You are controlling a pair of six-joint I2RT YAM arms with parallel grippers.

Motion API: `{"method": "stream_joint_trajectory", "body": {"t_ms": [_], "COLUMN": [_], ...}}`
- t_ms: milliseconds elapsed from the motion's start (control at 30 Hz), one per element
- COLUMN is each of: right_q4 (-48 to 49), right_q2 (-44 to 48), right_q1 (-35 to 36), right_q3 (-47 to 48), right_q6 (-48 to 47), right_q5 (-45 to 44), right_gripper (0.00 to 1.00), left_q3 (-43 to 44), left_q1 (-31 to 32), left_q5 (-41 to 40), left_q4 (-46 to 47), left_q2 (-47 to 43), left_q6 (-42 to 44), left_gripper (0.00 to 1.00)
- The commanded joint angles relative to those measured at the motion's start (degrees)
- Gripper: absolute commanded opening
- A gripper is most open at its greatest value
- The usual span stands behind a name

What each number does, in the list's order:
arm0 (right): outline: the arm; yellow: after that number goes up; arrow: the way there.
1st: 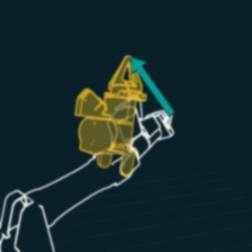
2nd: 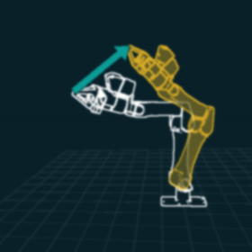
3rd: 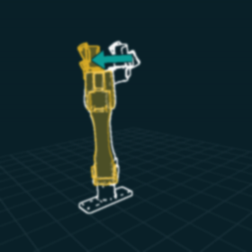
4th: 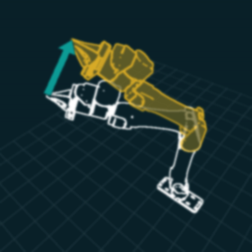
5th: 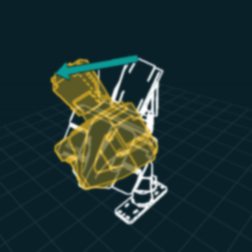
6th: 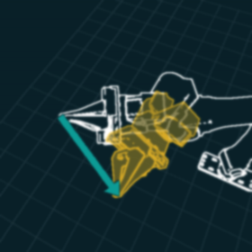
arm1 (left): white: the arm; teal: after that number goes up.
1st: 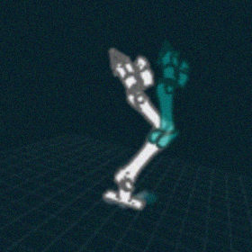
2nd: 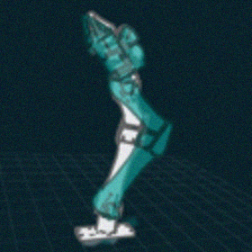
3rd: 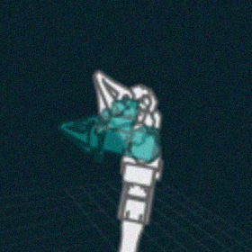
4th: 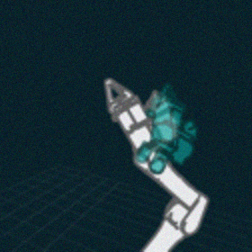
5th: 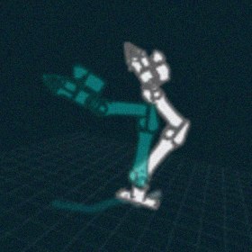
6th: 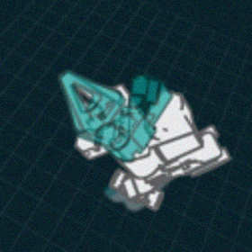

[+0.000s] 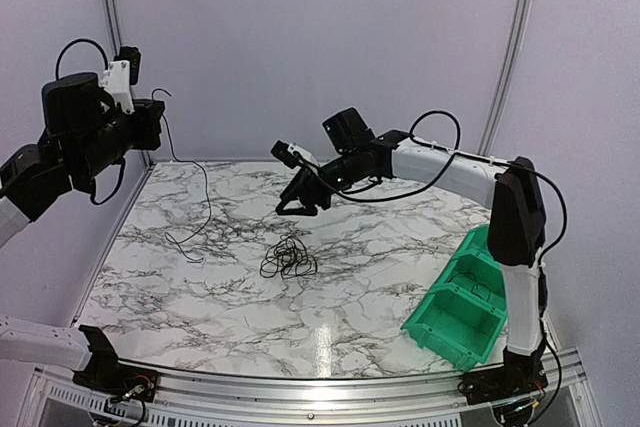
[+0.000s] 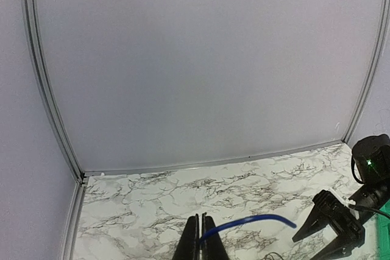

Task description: Untangle the cables

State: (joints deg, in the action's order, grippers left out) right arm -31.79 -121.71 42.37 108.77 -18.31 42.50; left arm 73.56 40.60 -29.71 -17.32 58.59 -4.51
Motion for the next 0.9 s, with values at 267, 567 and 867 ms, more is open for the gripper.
{"method": "stream_joint_trajectory", "body": {"t_ms": [267,567,867], "right_q4": [4.8,9.1,11.0], "right_q2": [-6.7,-12.9,-12.3], "right_q1": [4.5,5.3,5.1], "right_q3": [11.3,13.9,13.2], "right_q6": [19.7,27.6,27.3], "right_q5": [4.3,4.3,4.6], "right_gripper": [0.67,0.66,0.01], "left_q3": [-2.3,-2.8,-4.8], "left_q1": [-0.1,-0.1,-0.1], "left_q5": [3.1,4.6,4.0], "left_q4": [4.4,4.8,4.8], "left_q2": [-1.0,-1.7,-3.4], "left_q6": [-3.8,-5.3,-6.2], "left_gripper": [0.00,0.00,0.00]}}
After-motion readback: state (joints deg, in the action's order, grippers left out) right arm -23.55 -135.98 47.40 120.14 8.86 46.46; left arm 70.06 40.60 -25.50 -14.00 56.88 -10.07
